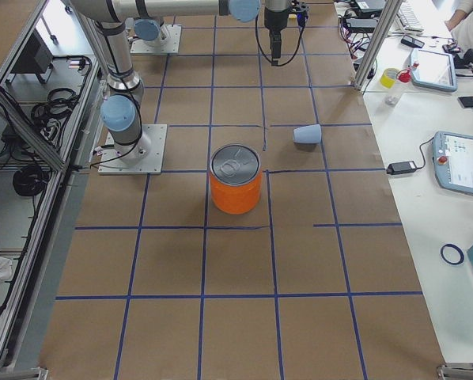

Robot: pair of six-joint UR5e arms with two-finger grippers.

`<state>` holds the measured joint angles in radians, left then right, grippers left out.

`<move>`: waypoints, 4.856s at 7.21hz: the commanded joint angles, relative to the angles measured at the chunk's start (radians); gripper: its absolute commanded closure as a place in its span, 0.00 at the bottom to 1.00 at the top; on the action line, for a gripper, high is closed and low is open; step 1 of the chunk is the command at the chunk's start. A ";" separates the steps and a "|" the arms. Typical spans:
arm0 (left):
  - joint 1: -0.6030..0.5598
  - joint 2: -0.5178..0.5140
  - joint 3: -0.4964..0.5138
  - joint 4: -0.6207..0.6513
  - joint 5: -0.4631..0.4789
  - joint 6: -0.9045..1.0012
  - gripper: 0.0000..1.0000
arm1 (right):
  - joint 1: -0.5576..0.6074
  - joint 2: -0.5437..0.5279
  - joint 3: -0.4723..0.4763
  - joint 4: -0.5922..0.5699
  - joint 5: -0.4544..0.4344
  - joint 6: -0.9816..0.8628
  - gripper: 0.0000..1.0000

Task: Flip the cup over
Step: 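Move the right gripper down over the upside-down pale blue cup, then lower the right gripper and close it on the cup's base, then lift the cup with the right gripper and carry it toward the table center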

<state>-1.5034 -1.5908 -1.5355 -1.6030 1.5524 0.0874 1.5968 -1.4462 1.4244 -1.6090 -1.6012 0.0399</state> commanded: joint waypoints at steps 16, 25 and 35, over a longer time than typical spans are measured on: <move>0.002 0.000 0.000 0.000 0.000 0.002 0.00 | -0.112 0.453 -0.107 -0.412 -0.003 -0.051 0.00; 0.002 0.000 0.000 0.000 0.000 0.000 0.00 | -0.140 0.572 -0.065 -0.557 0.035 -0.093 0.00; 0.008 -0.003 0.008 0.002 -0.003 -0.002 0.00 | -0.159 0.607 -0.039 -0.566 0.050 -0.227 0.44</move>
<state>-1.4957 -1.5935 -1.5290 -1.6015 1.5490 0.0847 1.4495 -0.8394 1.3849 -2.1818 -1.5541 -0.1870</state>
